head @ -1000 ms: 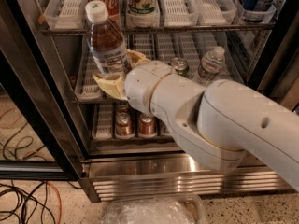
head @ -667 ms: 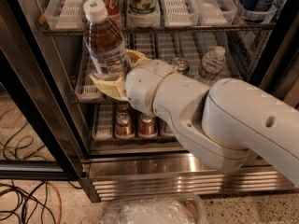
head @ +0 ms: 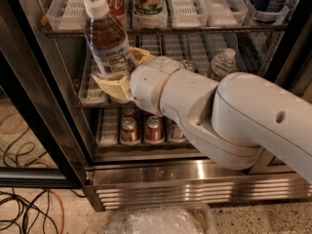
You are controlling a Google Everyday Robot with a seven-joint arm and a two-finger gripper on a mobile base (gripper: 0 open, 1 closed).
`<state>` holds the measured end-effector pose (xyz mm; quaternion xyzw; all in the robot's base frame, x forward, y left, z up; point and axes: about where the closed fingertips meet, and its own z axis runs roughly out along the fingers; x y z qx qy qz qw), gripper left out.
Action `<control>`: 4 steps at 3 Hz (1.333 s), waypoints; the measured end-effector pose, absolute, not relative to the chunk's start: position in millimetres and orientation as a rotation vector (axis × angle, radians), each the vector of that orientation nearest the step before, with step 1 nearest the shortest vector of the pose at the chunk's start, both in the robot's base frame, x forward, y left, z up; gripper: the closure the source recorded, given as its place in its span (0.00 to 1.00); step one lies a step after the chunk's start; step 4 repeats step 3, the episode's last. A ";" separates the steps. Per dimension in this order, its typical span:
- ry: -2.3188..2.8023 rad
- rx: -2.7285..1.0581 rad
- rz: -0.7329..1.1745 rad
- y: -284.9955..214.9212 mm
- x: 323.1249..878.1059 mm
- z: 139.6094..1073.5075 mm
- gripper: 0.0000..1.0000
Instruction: Pick blue plastic bottle from top shelf of fridge
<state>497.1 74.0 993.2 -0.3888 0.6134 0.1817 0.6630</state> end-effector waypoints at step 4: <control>1.357 -1.164 0.472 115.8 461.0 983.6 1.00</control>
Offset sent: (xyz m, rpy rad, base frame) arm -0.0175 0.0250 -0.0017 -0.0900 -0.0072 0.0952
